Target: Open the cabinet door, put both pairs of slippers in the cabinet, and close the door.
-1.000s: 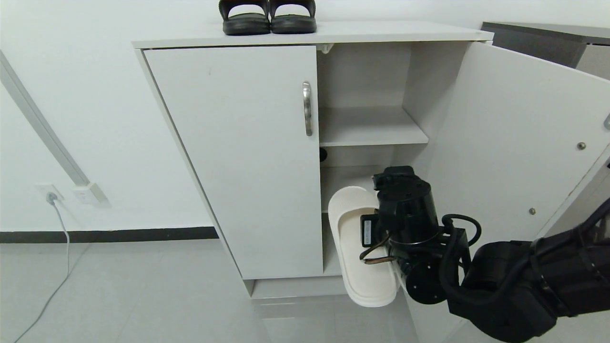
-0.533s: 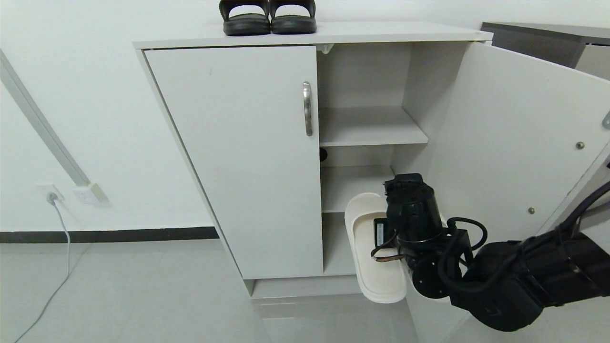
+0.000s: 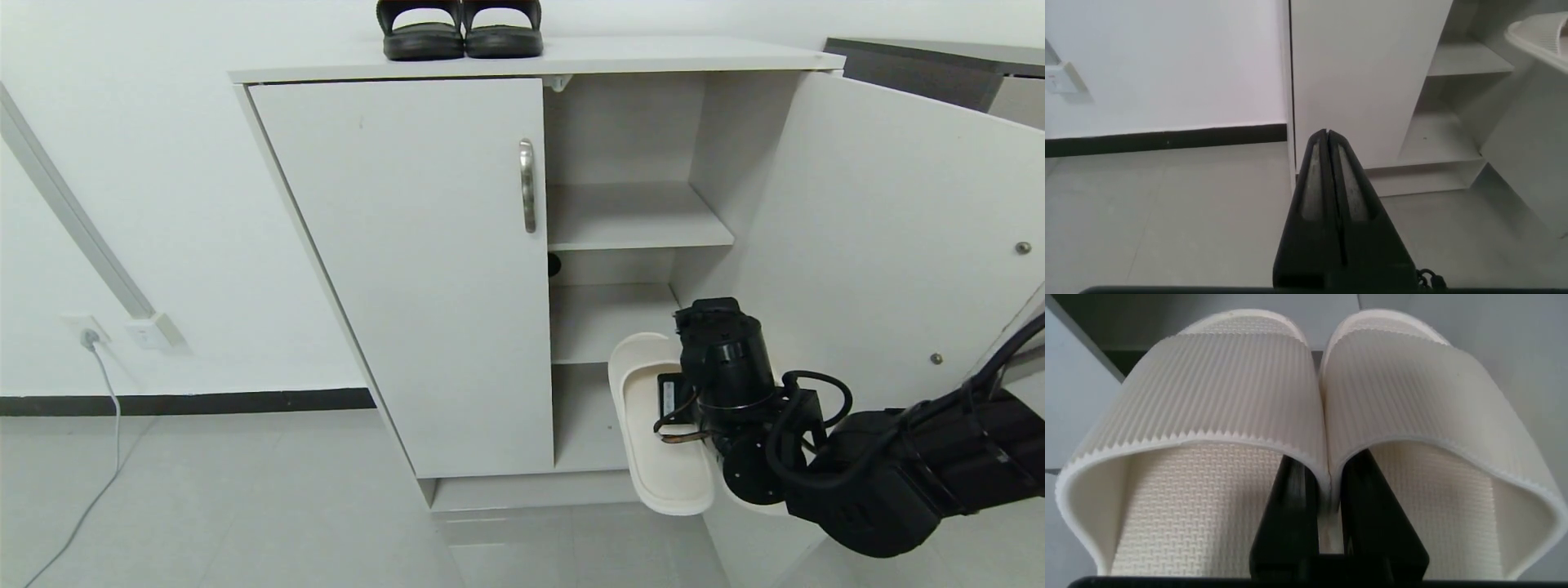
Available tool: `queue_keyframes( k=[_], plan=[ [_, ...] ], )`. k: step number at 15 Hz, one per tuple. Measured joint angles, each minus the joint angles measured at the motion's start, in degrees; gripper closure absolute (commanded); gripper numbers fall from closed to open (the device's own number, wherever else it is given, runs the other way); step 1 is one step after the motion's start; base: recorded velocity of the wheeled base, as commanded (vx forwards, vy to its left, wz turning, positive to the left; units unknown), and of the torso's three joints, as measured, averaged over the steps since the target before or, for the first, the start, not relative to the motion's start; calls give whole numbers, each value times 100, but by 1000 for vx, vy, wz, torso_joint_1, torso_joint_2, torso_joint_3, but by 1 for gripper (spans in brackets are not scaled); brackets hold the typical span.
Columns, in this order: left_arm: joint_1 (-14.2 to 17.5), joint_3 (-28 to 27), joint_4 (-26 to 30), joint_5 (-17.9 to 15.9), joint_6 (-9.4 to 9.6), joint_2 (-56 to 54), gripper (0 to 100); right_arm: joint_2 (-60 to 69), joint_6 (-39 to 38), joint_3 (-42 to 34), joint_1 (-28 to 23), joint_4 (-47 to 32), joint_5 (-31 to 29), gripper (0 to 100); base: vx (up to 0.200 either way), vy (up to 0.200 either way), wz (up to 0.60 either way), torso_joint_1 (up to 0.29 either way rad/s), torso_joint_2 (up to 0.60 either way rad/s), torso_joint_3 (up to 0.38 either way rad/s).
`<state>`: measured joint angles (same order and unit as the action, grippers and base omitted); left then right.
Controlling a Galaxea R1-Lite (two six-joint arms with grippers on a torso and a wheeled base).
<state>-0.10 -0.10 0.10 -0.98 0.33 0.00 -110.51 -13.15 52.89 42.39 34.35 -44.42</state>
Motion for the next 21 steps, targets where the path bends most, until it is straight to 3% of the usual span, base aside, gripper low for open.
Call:
queue_keyframes(
  k=[12, 15, 17, 21],
  plan=[
    [0, 0, 0, -2, 2, 0, 100, 76, 21, -65, -102, 57, 151, 100, 0, 0, 0, 0, 0, 0],
    [0, 0, 0, -4, 0, 0, 100, 94, 271, -312, 205, 903, 773, 100, 0, 0, 0, 0, 0, 0],
    [0, 0, 0, -9, 0, 0, 100, -5, 596, -430, 444, 1623, 873, 100, 0, 0, 0, 0, 0, 0],
    [0, 0, 0, -6, 10, 0, 100, -369, 642, -419, 599, 1759, 833, 100, 0, -100, 0, 0, 2, 1]
  ],
)
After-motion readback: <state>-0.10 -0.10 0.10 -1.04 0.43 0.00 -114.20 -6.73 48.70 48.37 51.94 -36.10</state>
